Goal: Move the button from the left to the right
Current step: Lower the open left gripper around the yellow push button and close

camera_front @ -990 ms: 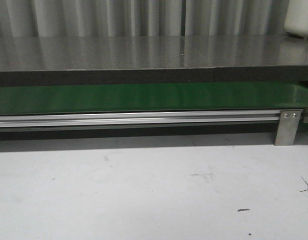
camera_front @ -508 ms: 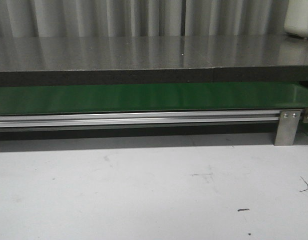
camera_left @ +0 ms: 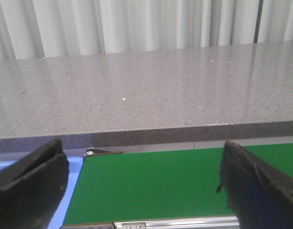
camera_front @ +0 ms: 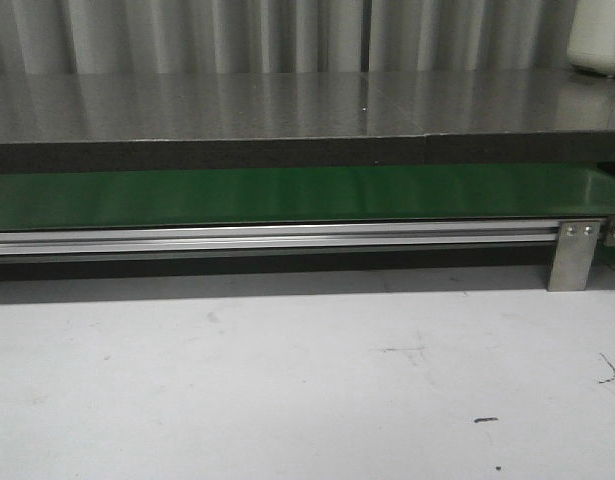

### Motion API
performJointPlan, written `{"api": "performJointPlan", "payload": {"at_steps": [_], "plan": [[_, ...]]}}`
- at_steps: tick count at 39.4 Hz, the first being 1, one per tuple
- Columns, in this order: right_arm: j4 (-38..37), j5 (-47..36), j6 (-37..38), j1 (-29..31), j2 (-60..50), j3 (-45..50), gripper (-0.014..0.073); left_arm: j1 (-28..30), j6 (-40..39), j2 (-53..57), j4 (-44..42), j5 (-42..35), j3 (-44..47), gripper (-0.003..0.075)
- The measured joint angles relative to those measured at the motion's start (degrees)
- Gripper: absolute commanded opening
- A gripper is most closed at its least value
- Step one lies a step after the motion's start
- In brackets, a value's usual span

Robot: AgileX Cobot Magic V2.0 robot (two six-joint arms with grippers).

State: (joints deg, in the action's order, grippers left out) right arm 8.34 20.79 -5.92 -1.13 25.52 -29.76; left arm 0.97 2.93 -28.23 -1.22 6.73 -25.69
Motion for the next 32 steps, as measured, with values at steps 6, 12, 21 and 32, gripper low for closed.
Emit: {"api": "performJointPlan", "payload": {"at_steps": [6,12,21,32], "plan": [[0.0,0.0,0.0,0.0,0.0,0.0,0.0654,0.0,0.0,-2.0,0.5,-0.4,-0.4,0.0595],[0.0,0.0,0.0,0.0,0.0,0.0,0.0654,0.2,0.0,-11.1,0.6,1.4,-5.7,0.0595],[0.0,0.0,0.0,0.0,0.0,0.0,0.0654,4.5,0.0,-33.5,0.7,14.0,-21.4,0.0595],[0.0,0.0,0.0,0.0,0.0,0.0,0.0654,13.8,0.0,-51.8,0.8,24.1,-38.1,0.0595]]}}
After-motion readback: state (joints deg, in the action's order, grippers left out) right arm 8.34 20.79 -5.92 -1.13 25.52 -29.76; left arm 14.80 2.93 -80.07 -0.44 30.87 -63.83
